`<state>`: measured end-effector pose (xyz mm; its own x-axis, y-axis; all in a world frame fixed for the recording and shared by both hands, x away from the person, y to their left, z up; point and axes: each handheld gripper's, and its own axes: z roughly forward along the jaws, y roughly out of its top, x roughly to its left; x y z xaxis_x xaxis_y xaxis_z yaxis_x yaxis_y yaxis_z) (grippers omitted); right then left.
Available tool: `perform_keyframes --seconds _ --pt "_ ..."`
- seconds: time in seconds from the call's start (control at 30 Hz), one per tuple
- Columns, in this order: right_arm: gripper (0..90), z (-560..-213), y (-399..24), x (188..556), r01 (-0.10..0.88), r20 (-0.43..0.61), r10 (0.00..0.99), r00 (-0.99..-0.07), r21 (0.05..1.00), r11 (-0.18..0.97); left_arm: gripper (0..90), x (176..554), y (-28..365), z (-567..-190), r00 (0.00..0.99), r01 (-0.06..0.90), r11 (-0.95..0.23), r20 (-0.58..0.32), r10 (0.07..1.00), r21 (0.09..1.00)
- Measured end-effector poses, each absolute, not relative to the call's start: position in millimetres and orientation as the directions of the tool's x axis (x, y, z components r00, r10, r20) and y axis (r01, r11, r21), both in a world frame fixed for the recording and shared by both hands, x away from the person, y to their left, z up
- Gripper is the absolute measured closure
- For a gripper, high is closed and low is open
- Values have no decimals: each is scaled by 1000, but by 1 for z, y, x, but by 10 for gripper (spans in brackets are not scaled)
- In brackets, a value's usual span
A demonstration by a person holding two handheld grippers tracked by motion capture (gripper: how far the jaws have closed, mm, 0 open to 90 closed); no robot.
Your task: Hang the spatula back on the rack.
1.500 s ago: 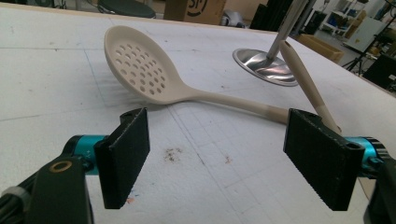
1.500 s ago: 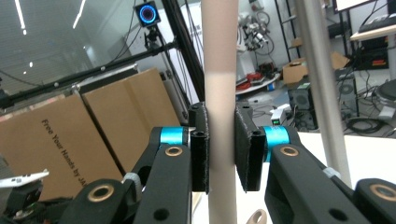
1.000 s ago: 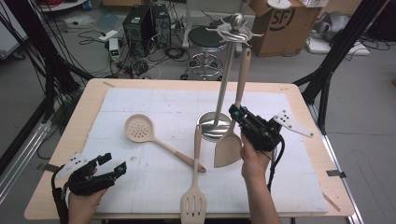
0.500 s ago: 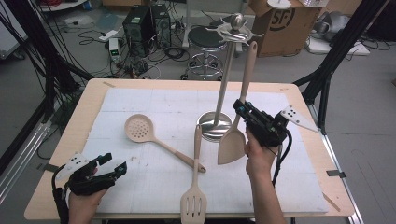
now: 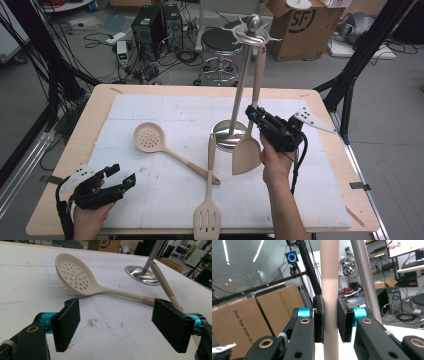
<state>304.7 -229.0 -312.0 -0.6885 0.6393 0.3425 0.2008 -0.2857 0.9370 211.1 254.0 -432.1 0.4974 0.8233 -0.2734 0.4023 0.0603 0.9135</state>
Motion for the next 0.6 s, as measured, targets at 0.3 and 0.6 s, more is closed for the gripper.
perform_keyframes --seconds 0.3,0.6 --pt "779 -316 -223 315 196 327 636 -700 943 -268 233 211 255 -432 496 403 61 -274 824 913" --pt "686 -322 -225 326 231 360 642 -677 932 -280 233 211 255 -432 497 404 60 -274 824 913"
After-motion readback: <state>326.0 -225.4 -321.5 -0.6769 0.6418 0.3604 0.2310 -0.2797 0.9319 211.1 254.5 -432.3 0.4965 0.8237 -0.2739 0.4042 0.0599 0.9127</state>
